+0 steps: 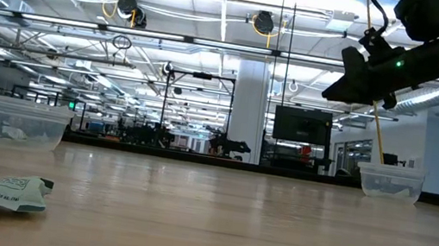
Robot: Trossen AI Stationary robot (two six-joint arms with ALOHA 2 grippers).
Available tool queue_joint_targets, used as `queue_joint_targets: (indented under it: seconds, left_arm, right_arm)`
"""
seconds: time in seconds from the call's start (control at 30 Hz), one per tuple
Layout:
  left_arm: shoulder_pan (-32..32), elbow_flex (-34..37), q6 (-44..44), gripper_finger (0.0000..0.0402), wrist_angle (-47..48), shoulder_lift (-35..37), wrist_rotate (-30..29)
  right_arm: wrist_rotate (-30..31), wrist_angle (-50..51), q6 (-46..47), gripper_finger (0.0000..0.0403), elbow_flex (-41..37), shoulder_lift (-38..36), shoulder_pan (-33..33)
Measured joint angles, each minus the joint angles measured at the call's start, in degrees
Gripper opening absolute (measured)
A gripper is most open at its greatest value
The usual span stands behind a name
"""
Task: Pick and place items into bin
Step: Put the green stevia packet into the left transparent bin
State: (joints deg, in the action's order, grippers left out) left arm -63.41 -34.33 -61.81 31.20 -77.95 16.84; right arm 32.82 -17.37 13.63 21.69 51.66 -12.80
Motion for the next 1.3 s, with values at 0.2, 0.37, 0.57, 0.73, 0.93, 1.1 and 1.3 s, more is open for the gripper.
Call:
queue_joint_targets:
  seconds: [0.2, 0.37, 0.57, 0.73, 0.93, 1.1, 1.3]
  left_arm:
    - [-1.4, 0.0, -1.7, 0.0131, -0.1, -0.1, 0.0]
    - [-2.1, 0.1, -1.3, 0.0131, 0.2, -0.1, -1.7]
    - [-1.9, 0.0, -1.4, 0.0131, 2.9, -0.1, -2.1]
    - [-1.9, -0.1, -1.8, 0.0131, 3.3, 0.3, -1.8]
    - [-1.9, -1.4, -2.4, 0.0131, 3.7, 0.4, -2.4]
    - [-1.9, -1.5, -4.8, 0.0131, 3.5, 0.4, -2.4]
    - [-1.9, -1.5, -4.8, 0.0131, 3.1, 0.4, -2.6]
  right_arm:
    - [0.0, 0.0, 0.0, 0.0073, 0.0, 0.0, 0.0]
    - [0.0, 0.0, 0.0, 0.0073, 0.0, 0.0, 0.0]
    - [0.0, 0.0, 0.0, 0.0073, 0.0, 0.0, 0.0]
    - [0.0, -1.0, 0.0, 0.0073, 0.0, 0.0, 0.0]
    - [0.0, -1.2, 0.0, 0.0073, 0.0, 0.0, 0.0]
    - [0.0, -1.2, 0.0, 0.0073, 0.0, 0.0, 0.0]
    - [0.0, -1.2, 0.0, 0.0073, 0.0, 0.0, 0.0]
